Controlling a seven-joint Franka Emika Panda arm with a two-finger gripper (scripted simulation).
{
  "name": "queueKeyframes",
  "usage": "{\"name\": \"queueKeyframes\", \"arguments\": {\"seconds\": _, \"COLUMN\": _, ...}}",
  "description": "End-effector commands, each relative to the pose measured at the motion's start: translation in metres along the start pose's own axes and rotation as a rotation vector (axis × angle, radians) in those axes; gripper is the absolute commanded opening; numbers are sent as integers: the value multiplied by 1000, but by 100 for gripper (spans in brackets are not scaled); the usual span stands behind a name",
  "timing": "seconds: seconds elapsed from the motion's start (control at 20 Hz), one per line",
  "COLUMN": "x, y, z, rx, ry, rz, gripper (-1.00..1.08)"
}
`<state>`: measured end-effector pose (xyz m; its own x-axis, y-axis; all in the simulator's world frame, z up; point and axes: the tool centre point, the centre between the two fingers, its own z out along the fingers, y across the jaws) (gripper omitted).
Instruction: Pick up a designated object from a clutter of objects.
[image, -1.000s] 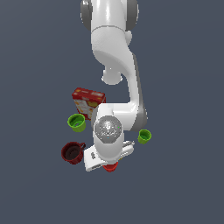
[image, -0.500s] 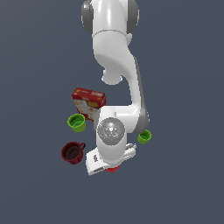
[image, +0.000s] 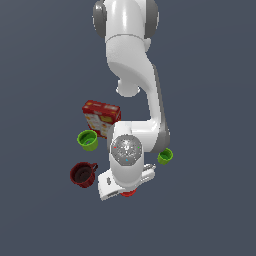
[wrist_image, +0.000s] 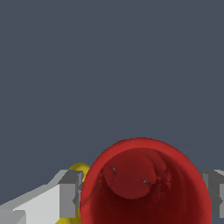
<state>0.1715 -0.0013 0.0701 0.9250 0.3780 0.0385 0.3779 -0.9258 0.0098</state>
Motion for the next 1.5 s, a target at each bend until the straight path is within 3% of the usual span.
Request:
{"name": "queueKeyframes", "arguments": {"seconds": 0.0, "x": 0, "y": 0, "z": 0, "rx": 0, "ry": 1, "rz": 0, "gripper": -100}}
{"name": "queueKeyframes", "arguments": {"seconds": 0.7, "x": -18, "y": -13, "z": -46, "rx": 1, "ry": -4, "rz": 1, "gripper": -100}}
{"name": "queueKeyframes", "arguments": {"seconds": 1.45, "x": -67, "y": -49, "z": -182, "rx": 4, "ry": -21, "rz": 4, "gripper": -100}}
